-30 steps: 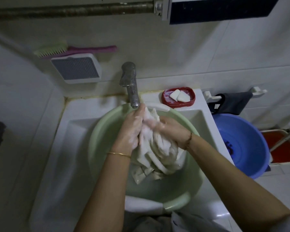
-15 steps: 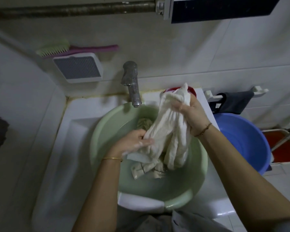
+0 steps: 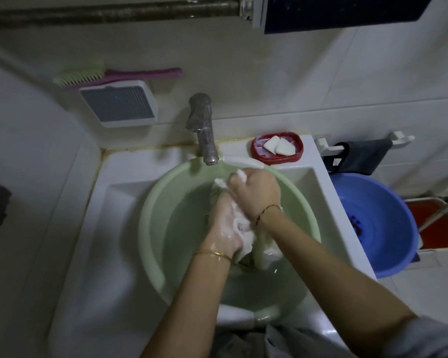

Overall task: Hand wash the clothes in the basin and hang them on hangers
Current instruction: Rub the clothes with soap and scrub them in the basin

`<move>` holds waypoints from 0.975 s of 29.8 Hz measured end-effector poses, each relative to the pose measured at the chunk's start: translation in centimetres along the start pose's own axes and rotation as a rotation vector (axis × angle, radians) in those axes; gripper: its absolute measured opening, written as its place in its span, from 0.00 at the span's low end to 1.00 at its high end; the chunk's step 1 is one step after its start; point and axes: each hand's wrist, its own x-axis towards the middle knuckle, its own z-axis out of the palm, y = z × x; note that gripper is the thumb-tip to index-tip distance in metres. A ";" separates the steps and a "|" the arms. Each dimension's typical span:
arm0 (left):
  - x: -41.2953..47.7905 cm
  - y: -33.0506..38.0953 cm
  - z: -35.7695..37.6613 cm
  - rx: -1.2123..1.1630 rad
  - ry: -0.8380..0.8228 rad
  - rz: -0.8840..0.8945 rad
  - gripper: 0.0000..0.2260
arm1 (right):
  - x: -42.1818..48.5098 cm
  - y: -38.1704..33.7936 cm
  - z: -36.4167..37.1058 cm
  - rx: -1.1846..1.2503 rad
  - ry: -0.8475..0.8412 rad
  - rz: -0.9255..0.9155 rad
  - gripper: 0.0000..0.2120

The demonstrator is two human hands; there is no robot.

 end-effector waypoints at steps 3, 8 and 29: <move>0.9 0.7 -0.2 -0.125 0.066 0.058 0.14 | -1.9 0.1 0.8 0.100 0.024 -0.090 0.20; 0.6 -0.6 1.0 -0.136 0.105 0.055 0.12 | -0.1 0.8 0.3 0.027 0.054 -0.042 0.18; 0.3 5.2 -3.1 0.602 -0.208 0.378 0.07 | 1.5 4.7 -3.6 0.489 -0.756 0.106 0.20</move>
